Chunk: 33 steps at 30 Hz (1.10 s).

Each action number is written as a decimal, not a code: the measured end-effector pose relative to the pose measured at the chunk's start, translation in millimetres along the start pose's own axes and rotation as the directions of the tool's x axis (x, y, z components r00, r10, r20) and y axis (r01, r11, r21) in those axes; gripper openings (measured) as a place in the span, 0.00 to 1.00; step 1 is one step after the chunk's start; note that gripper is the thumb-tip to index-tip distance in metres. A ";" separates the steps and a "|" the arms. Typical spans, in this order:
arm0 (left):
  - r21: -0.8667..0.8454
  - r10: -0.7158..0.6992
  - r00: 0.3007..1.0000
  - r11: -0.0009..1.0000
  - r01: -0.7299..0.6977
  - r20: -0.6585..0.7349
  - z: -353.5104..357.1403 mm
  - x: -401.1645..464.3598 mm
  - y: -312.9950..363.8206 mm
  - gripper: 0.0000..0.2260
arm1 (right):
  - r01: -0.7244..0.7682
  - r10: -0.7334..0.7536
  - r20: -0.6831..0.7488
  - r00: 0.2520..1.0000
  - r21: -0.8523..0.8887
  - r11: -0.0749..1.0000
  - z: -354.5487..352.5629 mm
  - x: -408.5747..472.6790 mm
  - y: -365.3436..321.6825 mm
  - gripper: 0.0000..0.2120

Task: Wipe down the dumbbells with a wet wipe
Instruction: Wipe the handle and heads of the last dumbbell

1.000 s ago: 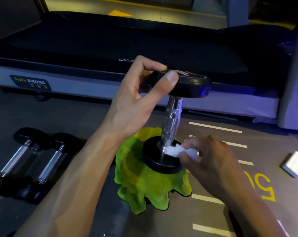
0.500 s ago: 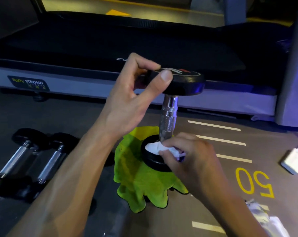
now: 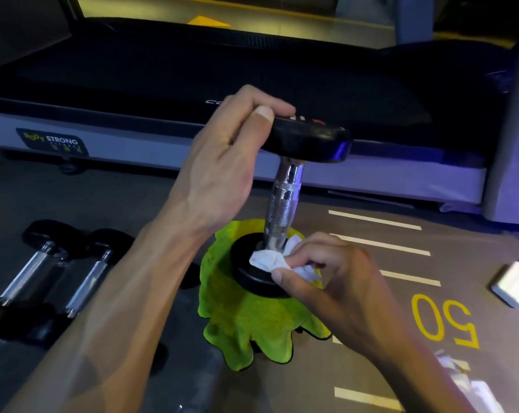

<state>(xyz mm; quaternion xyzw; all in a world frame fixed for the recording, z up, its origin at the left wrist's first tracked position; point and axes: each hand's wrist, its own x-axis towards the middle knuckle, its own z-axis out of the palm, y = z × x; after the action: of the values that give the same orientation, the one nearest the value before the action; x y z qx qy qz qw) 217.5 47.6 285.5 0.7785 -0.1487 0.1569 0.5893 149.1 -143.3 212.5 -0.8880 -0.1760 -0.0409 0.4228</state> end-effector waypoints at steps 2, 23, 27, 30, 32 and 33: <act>0.005 0.026 0.999 1.000 -0.027 0.017 2.2 -4.4 0.0 0.08 | 0.007 -0.007 0.013 1.000 -0.016 1.000 1.5 4.2 1.0 0.07; -0.081 0.091 0.995 0.993 -0.087 0.039 15.8 4.8 -6.4 0.08 | 0.116 -0.163 -0.157 0.974 -0.271 0.955 33.4 10.0 -24.6 0.05; -0.118 0.091 0.993 0.990 -0.082 0.071 14.4 6.5 -7.0 0.08 | 0.088 -0.167 -0.219 0.961 -0.331 0.940 41.1 17.0 -26.1 0.07; -0.124 0.086 0.994 0.989 -0.077 0.066 11.9 7.2 -8.8 0.08 | 0.133 -0.216 -0.302 0.928 -0.274 0.953 28.6 9.4 -12.6 0.02; -0.129 0.080 0.995 0.989 -0.071 0.062 13.2 8.1 -9.9 0.06 | 0.111 -0.227 -0.409 0.884 -0.289 0.951 18.7 9.2 -8.3 0.04; -0.130 0.078 0.995 0.989 -0.070 0.061 14.2 8.5 -10.5 0.05 | 0.106 -0.229 -0.441 0.868 -0.285 0.953 15.8 10.8 -7.8 0.05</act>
<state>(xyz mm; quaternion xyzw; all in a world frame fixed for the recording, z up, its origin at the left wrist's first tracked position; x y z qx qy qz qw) 230.6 36.3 276.3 0.7378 -0.2065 0.1431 0.6265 155.4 -123.6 210.5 -0.8792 -0.1389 -0.3129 0.3313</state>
